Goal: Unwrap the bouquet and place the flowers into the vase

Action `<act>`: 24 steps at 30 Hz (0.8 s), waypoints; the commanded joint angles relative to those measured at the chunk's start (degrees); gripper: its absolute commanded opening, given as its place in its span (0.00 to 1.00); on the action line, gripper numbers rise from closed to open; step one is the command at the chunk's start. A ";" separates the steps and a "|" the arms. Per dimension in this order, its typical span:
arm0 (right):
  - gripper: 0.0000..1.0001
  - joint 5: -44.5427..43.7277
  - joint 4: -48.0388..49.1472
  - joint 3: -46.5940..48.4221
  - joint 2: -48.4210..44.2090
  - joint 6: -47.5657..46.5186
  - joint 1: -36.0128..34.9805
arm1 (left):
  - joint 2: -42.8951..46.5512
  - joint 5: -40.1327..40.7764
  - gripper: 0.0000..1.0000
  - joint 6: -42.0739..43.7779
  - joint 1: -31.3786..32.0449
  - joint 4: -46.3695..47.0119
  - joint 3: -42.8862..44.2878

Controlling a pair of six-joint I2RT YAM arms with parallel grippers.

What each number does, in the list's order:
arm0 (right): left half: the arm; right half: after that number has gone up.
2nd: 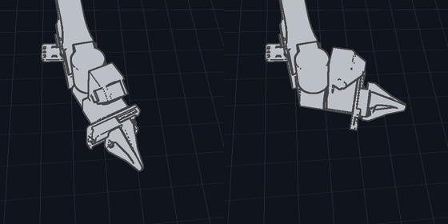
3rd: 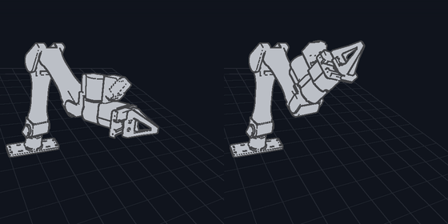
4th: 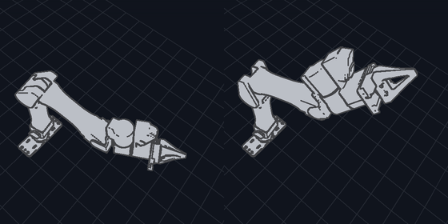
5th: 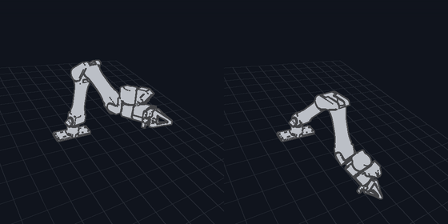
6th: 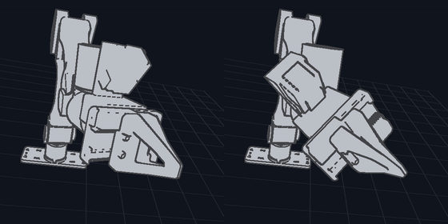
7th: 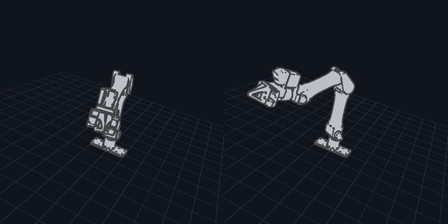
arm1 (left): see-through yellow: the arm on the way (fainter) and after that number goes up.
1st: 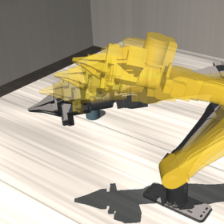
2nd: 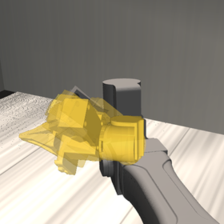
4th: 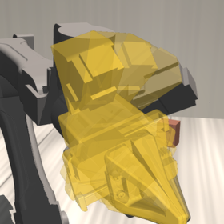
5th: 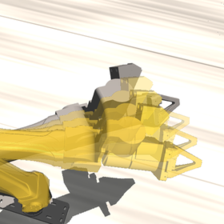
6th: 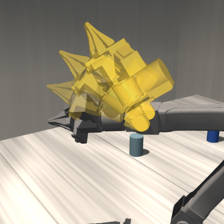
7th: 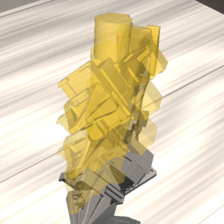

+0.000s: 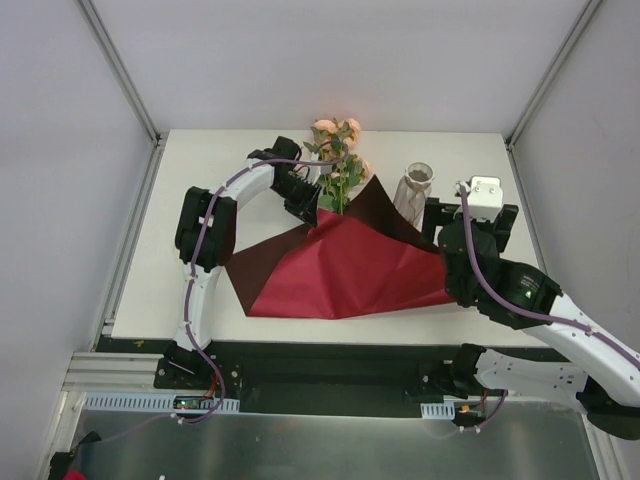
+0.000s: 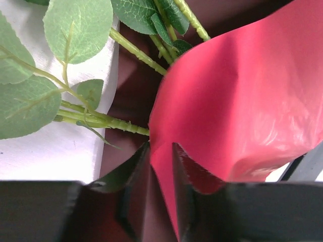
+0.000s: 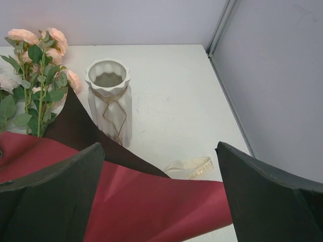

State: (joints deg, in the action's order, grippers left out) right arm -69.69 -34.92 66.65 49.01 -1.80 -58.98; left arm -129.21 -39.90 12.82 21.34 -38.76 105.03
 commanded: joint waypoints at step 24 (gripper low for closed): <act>0.98 2.98 9.43 2.17 -0.23 -7.16 0.62 | 20.83 -8.61 0.00 0.54 2.30 -4.91 -8.88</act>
State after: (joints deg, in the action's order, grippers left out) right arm -66.59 -27.70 66.67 49.91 -7.77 -58.57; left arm -112.88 -43.81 12.75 22.65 -40.23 99.22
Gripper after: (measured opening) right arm 0.976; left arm 0.002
